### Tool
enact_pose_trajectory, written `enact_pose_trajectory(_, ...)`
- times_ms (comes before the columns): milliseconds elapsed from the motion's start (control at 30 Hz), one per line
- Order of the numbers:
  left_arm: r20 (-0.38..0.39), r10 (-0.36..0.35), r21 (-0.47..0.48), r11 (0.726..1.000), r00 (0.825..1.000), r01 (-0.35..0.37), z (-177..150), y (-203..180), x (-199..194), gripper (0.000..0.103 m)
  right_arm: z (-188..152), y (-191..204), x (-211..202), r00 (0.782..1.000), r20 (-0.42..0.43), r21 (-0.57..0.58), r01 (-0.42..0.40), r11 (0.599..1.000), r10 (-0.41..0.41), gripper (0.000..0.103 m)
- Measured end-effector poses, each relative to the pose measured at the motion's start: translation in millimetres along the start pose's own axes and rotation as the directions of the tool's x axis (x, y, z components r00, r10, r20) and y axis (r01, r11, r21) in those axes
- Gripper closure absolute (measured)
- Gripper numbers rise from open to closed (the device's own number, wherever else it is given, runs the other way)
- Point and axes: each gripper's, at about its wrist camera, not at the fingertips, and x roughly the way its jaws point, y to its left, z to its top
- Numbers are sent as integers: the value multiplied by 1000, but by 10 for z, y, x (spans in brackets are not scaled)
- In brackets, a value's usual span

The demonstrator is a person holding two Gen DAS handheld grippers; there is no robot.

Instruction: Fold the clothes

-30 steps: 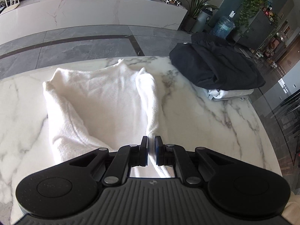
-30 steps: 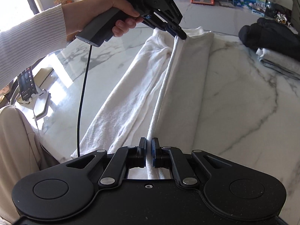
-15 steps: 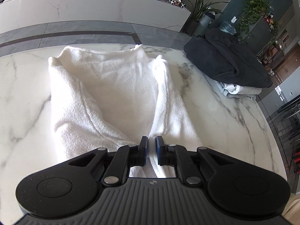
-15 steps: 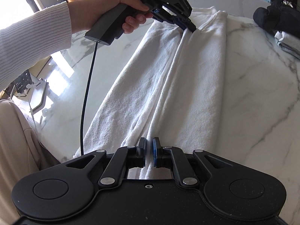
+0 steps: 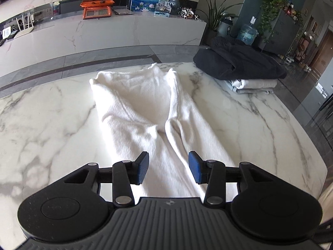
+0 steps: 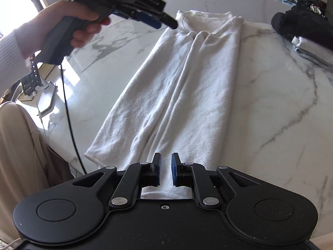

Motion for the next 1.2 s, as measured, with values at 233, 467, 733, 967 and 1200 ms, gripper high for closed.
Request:
enact_pose_trajectory(233, -47, 6, 161, 987, 999, 2, -574, -343, -385, 63, -77, 31, -15, 999, 29, -92, 33, 995, -31, 92)
enact_pose_trajectory(467, -100, -78, 229, 968, 992, 99, -1221, -920, -587, 63, -211, 211, 20, 999, 35, -117, 2, 993, 2, 92)
enact_pose_trajectory(733, -117, -69, 213, 973, 991, 93, -1635, -1243, -500, 64, -446, 426, 5, 999, 50, -203, 18, 979, -8, 72)
enact_pose_trajectory(967, -128, -126, 184, 972, 984, 148, -1766, -1251, -462, 89, -552, 440, 82, 999, 48, -199, -5, 980, 15, 93)
enact_pose_trajectory(1200, -173, -118, 214, 965, 978, 154, -1733, -1323, -396, 91, -575, 476, 147, 999, 36, -208, -19, 978, 27, 95)
